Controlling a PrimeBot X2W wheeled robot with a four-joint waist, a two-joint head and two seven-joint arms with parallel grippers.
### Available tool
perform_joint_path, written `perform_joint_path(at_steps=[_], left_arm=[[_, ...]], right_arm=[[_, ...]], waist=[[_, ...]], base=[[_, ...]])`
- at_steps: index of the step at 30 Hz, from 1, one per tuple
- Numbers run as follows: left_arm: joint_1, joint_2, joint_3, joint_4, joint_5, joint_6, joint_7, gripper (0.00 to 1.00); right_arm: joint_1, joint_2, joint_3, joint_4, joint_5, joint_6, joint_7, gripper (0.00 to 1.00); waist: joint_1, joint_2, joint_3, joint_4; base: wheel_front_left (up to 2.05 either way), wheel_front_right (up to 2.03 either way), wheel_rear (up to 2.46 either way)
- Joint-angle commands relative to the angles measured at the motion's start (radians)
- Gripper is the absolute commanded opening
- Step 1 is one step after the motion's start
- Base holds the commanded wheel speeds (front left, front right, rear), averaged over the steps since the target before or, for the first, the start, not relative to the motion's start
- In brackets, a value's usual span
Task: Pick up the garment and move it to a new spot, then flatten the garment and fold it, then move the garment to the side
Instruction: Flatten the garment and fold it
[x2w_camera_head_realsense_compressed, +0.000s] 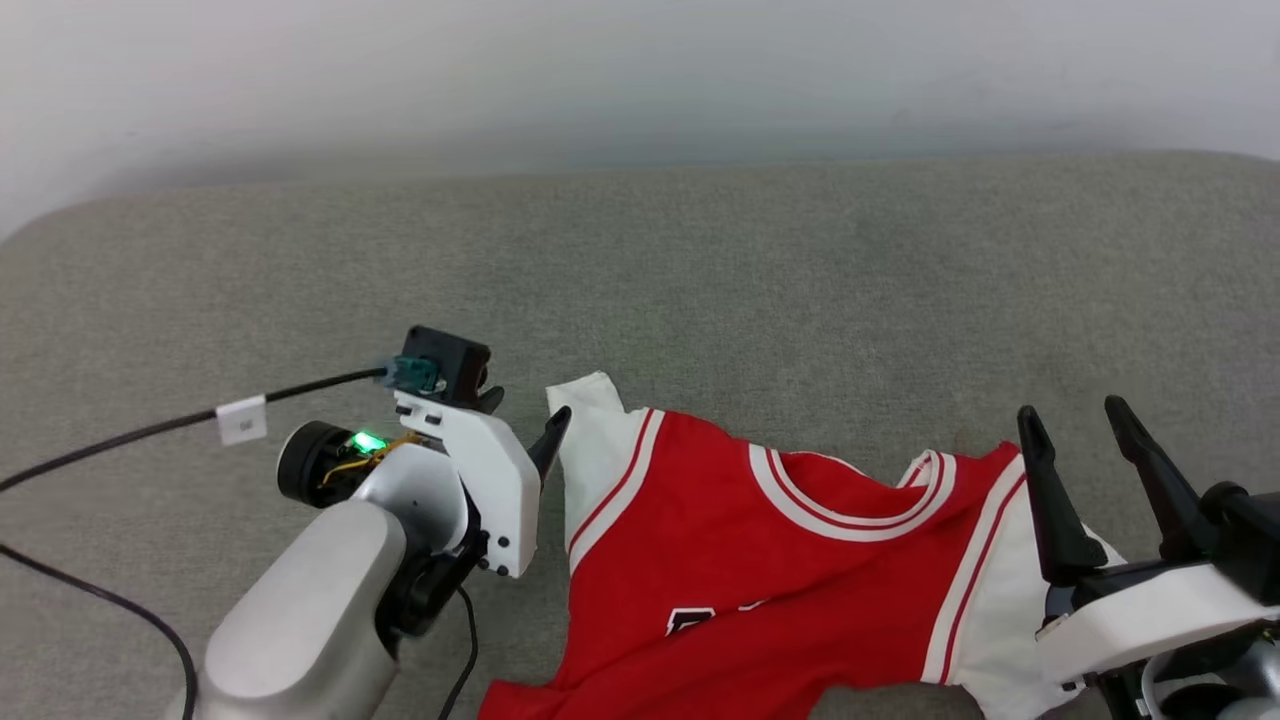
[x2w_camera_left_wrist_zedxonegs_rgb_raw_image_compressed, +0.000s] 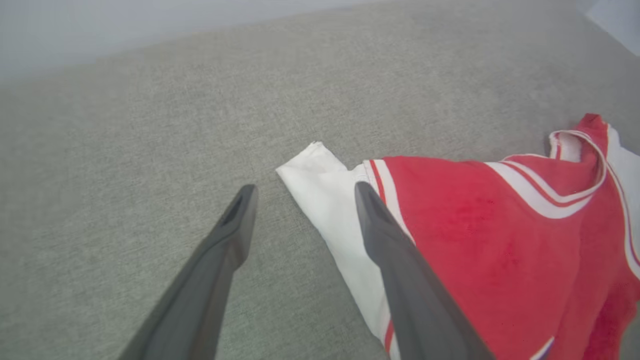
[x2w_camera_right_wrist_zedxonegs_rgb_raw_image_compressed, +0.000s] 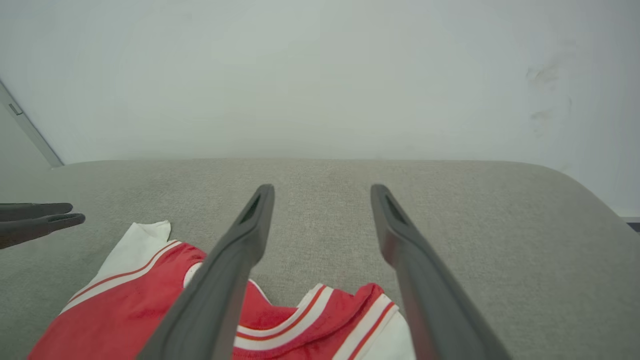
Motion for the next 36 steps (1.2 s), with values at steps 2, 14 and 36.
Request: perform_joint_path(at_steps=[2,14,36], left_arm=[[-0.039,-0.002,-0.015,0.042,-0.002,-0.023,0.030,1.00],[-0.128,-0.035,-0.146,0.349,-0.017,-0.136,0.273,1.00],[-0.047,0.030,-0.069,0.124,0.027,-0.012,-0.046,0.00]], right_arm=[[-0.019,-0.001,0.005,0.006,0.007,-0.001,-0.005,1.00],[-0.057,0.002,0.033,0.057,0.017,-0.001,-0.039,1.00],[0.002,-0.089,-0.223,0.203,0.185,-0.001,0.302,1.00]], waist=[[-0.0001,-0.0001,0.046,-0.039],[-0.0001,-0.0001,0.112,-0.109],[-0.0001,-0.0001,0.004,-0.034]], base=[[0.00,0.00,0.00],[0.00,0.00,0.00],[0.00,0.00,0.00]])
